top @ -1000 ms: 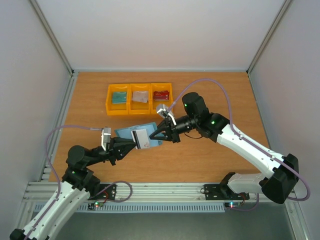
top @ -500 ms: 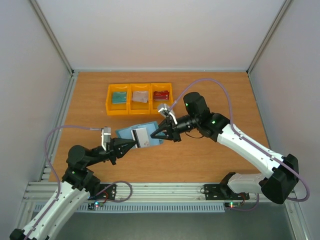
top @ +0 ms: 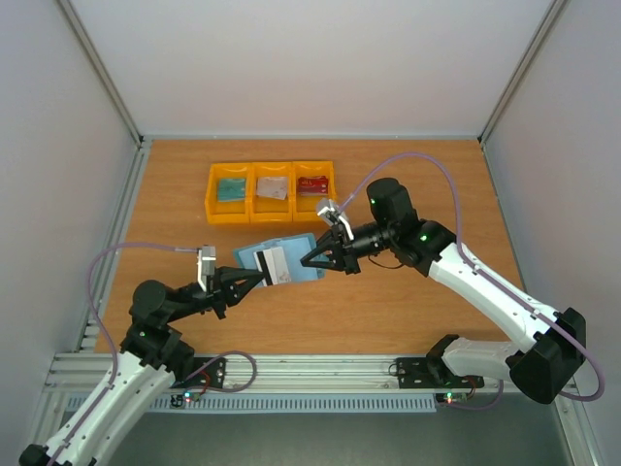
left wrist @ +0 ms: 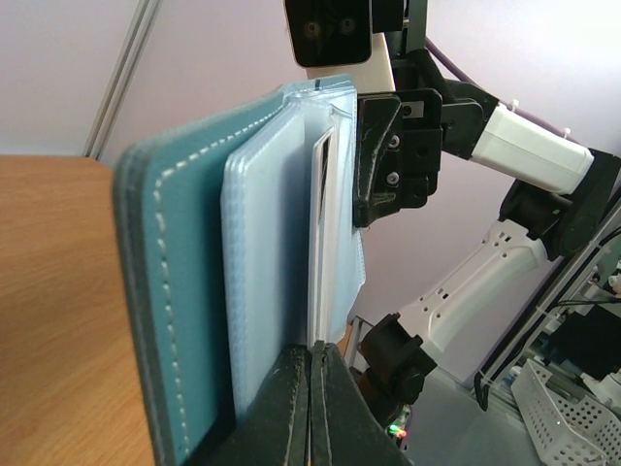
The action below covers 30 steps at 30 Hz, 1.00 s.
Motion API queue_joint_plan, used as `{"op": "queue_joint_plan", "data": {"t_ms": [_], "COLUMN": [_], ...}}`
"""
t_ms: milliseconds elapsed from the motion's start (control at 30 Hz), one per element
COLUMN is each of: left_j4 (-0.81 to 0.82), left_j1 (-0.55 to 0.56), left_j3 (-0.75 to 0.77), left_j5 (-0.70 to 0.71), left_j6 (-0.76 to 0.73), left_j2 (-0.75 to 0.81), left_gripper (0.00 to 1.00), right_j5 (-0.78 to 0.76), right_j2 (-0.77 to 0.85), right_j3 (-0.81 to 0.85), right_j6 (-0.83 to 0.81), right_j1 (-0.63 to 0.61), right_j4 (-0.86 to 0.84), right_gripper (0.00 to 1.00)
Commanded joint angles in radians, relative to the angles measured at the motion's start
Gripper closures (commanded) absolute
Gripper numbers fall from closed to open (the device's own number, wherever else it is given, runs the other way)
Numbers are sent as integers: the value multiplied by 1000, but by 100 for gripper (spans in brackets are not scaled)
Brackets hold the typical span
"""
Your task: Take the credit cards out of the card holder
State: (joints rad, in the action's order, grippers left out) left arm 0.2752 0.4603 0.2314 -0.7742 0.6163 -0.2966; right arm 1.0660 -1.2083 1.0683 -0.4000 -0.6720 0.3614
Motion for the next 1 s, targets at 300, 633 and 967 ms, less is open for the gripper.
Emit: {"op": "queue_joint_plan", "data": {"t_ms": [300, 633, 967], "left_j4": [87, 109, -3], "left_j1": [4, 10, 11], "left_j3": [42, 52, 99], "left_j5": [-11, -13, 29], "left_j6": [1, 15, -1], "left_j2": [-68, -78, -50], "left_gripper": [60, 77, 100], "right_j5": [75, 75, 51], "right_j2": [-22, -31, -6], "right_j3": [24, 27, -5], "right_j6": [52, 60, 52], "right_j1": [-31, -50, -13], "right_j4": [-75, -92, -85], "right_gripper": [99, 99, 99]}}
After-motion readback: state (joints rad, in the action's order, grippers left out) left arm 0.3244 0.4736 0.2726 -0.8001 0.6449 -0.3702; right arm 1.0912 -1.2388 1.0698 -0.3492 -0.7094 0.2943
